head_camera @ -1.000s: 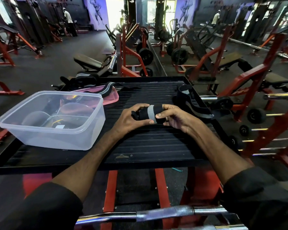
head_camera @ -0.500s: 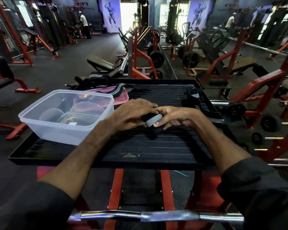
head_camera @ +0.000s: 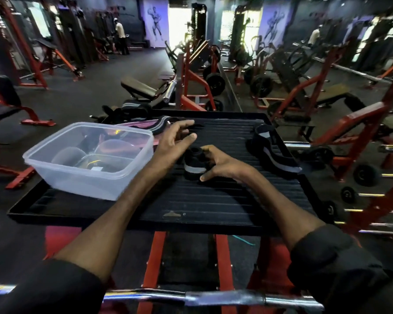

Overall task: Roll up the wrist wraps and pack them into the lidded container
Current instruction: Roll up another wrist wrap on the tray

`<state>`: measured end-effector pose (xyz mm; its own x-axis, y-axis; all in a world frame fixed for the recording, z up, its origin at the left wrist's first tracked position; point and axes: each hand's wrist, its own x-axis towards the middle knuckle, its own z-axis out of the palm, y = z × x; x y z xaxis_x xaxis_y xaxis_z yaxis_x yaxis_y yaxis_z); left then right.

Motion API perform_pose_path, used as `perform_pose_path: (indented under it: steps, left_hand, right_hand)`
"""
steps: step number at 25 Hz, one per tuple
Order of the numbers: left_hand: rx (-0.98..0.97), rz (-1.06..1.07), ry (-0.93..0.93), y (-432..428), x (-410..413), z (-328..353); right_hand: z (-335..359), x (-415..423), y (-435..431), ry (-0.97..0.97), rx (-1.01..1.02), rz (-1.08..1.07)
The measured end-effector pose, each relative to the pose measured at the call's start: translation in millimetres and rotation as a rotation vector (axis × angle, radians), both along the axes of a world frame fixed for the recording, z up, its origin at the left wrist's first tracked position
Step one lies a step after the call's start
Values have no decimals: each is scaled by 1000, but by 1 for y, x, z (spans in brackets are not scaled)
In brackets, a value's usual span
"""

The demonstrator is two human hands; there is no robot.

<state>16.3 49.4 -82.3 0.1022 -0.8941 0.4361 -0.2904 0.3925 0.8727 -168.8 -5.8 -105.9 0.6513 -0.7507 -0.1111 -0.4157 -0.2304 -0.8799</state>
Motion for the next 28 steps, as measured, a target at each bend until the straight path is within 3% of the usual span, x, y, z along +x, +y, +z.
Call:
perform_pose_path:
  steps: [3, 7, 9, 11, 13, 16, 19, 21, 24, 26, 28]
  left_hand:
    - [-40, -69, -40, -16, -40, 10]
    - [-43, -164, -76, -34, -95, 17]
    - [3, -183, -62, -42, -114, 13]
    - [71, -186, 14, -47, -127, 8]
    - [212, -183, 120, -42, -134, 5]
    - [465, -219, 269, -41, -132, -4]
    - [555, -208, 311, -52, -122, -13]
    - [571, -280, 331, -53, -116, -12]
    - [593, -315, 154, -64, -110, -16]
    - [531, -239, -32, -73, -105, -22]
    - [475, -163, -92, -75, -103, -25]
  right_hand:
    - [25, -41, -9, 85, -210, -99]
    - [38, -117, -21, 311, -567, -485]
    - [36, -140, -21, 609, -561, -581]
    - [29, -149, -16, 764, -460, -565]
    - [23, -152, -12, 759, -503, -492]
    - [21, -144, -2, 593, -672, -299]
    - [30, -129, 10, 607, -619, -23]
    - [34, -119, 16, 640, -549, 52]
    - [40, -102, 23, 546, -387, 182]
    - [50, -101, 30, 500, -290, 253]
    - [63, -114, 34, 362, -137, 242]
